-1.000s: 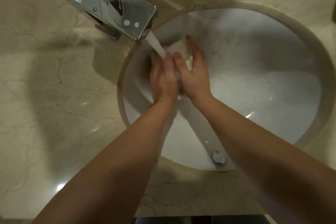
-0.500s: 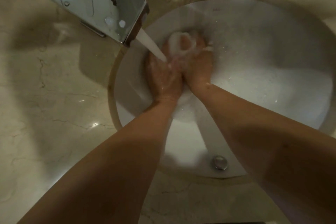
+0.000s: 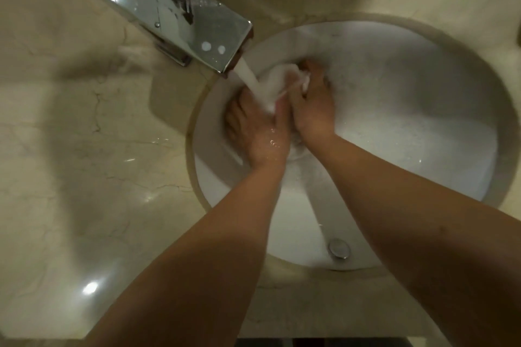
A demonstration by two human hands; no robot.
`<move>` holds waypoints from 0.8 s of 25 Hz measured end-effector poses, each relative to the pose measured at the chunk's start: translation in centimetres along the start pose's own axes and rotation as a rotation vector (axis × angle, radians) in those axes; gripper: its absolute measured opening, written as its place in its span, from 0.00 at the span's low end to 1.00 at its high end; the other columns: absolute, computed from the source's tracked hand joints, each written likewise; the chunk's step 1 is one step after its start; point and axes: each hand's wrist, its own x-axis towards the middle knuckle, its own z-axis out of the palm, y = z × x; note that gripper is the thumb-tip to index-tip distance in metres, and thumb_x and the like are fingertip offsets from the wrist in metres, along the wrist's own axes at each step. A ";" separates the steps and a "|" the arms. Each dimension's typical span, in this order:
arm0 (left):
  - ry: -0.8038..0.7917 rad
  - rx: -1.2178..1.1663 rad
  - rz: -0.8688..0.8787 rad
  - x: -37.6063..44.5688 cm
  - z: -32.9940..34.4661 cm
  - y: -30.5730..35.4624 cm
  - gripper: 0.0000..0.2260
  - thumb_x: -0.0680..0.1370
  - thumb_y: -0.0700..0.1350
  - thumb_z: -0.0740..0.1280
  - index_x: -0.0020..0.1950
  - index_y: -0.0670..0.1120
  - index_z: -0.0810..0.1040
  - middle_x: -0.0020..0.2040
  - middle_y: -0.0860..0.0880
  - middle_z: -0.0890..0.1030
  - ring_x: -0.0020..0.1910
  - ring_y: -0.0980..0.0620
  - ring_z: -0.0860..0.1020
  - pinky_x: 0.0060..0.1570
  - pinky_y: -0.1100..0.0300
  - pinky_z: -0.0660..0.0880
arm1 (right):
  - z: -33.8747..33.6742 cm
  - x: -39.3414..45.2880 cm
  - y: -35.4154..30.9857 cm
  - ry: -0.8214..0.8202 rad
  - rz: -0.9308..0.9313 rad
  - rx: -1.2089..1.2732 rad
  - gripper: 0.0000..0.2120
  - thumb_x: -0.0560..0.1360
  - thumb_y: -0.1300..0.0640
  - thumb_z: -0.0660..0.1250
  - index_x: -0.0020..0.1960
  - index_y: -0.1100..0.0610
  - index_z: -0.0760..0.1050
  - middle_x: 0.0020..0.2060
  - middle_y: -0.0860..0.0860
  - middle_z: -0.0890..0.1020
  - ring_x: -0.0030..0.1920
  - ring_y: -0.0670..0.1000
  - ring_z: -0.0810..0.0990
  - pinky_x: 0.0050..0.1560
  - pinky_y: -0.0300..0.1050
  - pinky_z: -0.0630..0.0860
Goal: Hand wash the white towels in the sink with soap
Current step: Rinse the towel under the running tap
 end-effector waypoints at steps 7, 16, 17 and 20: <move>-0.369 -0.541 -0.505 0.3 -2.6 1.9 0.39 0.71 0.72 0.64 0.67 0.42 0.76 0.66 0.43 0.78 0.69 0.46 0.72 0.66 0.61 0.64 | -0.6 -0.3 -0.7 -0.092 0.090 -0.099 0.25 0.78 0.35 0.58 0.66 0.51 0.69 0.57 0.55 0.79 0.57 0.58 0.78 0.53 0.47 0.74; -0.327 -0.690 -0.479 1.5 -5.8 1.5 0.13 0.78 0.58 0.69 0.48 0.48 0.79 0.41 0.51 0.81 0.46 0.48 0.80 0.42 0.62 0.70 | -2.7 -2.3 -2.8 -0.125 -0.060 0.237 0.16 0.76 0.46 0.59 0.59 0.54 0.70 0.49 0.52 0.80 0.48 0.50 0.79 0.49 0.46 0.77; -0.304 -0.675 -0.384 1.6 -6.1 1.6 0.14 0.77 0.58 0.70 0.48 0.48 0.79 0.41 0.53 0.80 0.46 0.50 0.80 0.41 0.64 0.69 | -2.9 -2.6 -2.9 -0.126 -0.064 0.275 0.13 0.76 0.47 0.58 0.57 0.53 0.69 0.46 0.49 0.79 0.45 0.45 0.79 0.46 0.42 0.76; -0.212 -0.654 -0.129 2.0 -6.9 1.2 0.22 0.70 0.65 0.70 0.50 0.48 0.76 0.44 0.53 0.79 0.43 0.57 0.76 0.44 0.74 0.67 | -3.1 -3.0 -2.8 -0.114 -0.006 0.343 0.13 0.80 0.45 0.59 0.55 0.55 0.68 0.43 0.44 0.78 0.42 0.38 0.77 0.45 0.38 0.74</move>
